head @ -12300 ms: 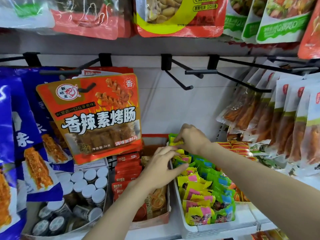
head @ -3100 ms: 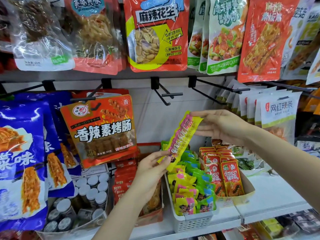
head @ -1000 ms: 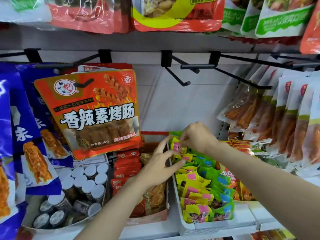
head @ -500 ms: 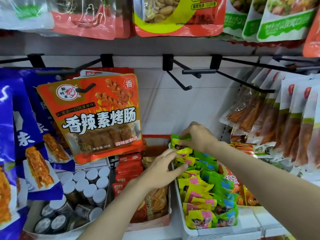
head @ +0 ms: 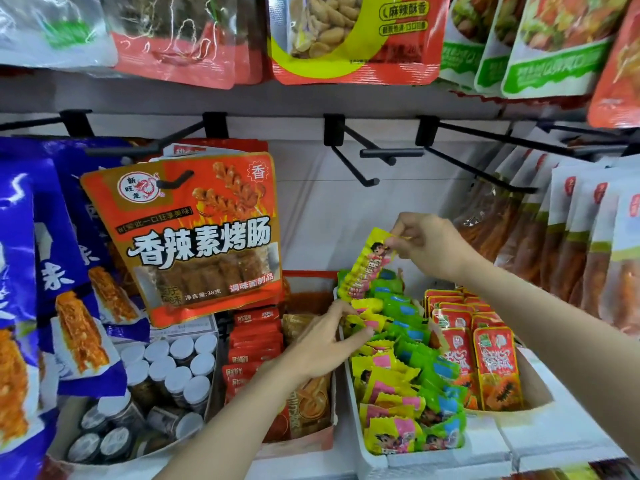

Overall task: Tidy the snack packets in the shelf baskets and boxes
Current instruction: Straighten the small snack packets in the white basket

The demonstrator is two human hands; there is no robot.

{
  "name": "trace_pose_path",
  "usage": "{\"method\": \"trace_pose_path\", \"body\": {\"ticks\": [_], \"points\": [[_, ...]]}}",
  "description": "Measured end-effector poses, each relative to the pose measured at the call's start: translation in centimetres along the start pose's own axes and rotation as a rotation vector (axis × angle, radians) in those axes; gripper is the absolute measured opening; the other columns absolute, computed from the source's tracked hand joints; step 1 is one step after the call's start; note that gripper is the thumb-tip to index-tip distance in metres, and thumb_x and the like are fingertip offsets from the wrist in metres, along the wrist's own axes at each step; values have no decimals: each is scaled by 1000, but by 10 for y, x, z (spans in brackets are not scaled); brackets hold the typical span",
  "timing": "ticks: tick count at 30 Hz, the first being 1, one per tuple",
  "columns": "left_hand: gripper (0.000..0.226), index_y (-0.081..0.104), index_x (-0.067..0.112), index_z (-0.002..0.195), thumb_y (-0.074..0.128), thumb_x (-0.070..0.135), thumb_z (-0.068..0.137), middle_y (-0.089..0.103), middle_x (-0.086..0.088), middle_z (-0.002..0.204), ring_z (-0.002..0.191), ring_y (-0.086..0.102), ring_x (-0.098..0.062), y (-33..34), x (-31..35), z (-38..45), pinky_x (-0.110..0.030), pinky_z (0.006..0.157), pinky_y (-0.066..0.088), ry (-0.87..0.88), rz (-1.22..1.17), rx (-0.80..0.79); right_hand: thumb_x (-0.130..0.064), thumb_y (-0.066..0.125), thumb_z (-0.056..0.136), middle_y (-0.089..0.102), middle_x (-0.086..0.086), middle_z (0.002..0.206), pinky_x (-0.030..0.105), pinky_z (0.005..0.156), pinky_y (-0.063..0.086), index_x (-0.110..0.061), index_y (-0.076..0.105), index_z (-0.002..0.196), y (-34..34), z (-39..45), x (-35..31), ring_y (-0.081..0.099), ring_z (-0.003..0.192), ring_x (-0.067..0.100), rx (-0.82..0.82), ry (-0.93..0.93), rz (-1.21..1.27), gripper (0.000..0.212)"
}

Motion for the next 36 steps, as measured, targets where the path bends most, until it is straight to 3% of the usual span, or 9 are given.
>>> {"method": "trace_pose_path", "body": {"ticks": [2,4,9,12,16,21,28,33,36], "points": [[42,40,23,116,63,47,90,51,20,112,111,49,7,1,9,-2,-23,92,38,-31,-178,39,-12,67,91,72,14,79,35,74,56,-9,59,81,-27,-5,-6,71,71,26,84,13,110,13],[44,37,17,122,66,30,92,55,5,124,120,52,-7,-7,21,-4,-23,99,43,-64,-400,131,-9,65,92,70,13,83,27,66,58,-6,59,86,-52,-12,-6,68,65,16,203,72,315,9],[64,29,10,146,64,13,93,51,-8,136,115,56,-13,-25,53,-17,-7,80,48,-82,-638,249,-8,65,91,66,-1,66,14,40,44,-14,62,79,-79,-36,-5,59,45,1,304,187,689,14],[44,46,1,136,59,5,94,60,-18,131,116,61,-29,-21,69,-31,-23,92,52,-34,-826,150,-6,66,90,70,-4,64,18,46,50,-13,63,83,-81,-45,-12,64,51,6,243,191,762,10],[24,57,-9,114,59,-2,91,67,-26,114,104,66,-31,-22,70,-52,-26,81,57,-21,-1070,166,-4,68,88,70,-3,64,17,47,52,-11,61,82,-86,-54,-15,65,50,3,222,207,742,12],[7,52,1,97,57,4,93,71,-22,96,88,72,-30,-17,65,-69,-32,76,59,-65,-1158,195,-7,66,90,70,11,73,13,40,46,1,66,96,-84,-65,-24,66,50,5,119,215,608,10],[14,41,8,87,50,9,98,66,-33,110,103,67,-42,-12,65,-75,-35,79,59,-64,-1184,144,-4,64,91,69,22,92,12,39,44,3,64,105,-81,-70,-28,68,52,6,96,252,643,15],[22,46,7,110,44,26,102,59,-30,129,116,60,-45,-3,77,-77,-50,90,55,-78,-1465,-56,-8,63,92,70,21,97,19,55,56,-3,65,109,-75,-68,-25,70,66,14,61,261,713,18],[45,51,-3,129,52,29,97,55,-31,133,106,66,-37,0,81,-78,-38,79,60,-200,-1718,-98,-9,61,93,67,16,102,25,70,59,-6,63,108,-67,-66,-25,68,80,18,13,243,806,15]]}}
Point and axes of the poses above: each hand's wrist, its own z-axis towards the middle knuckle, its own y-axis out of the palm, x = y × z, the point moved 7 cm from there along z, towards the middle knuckle
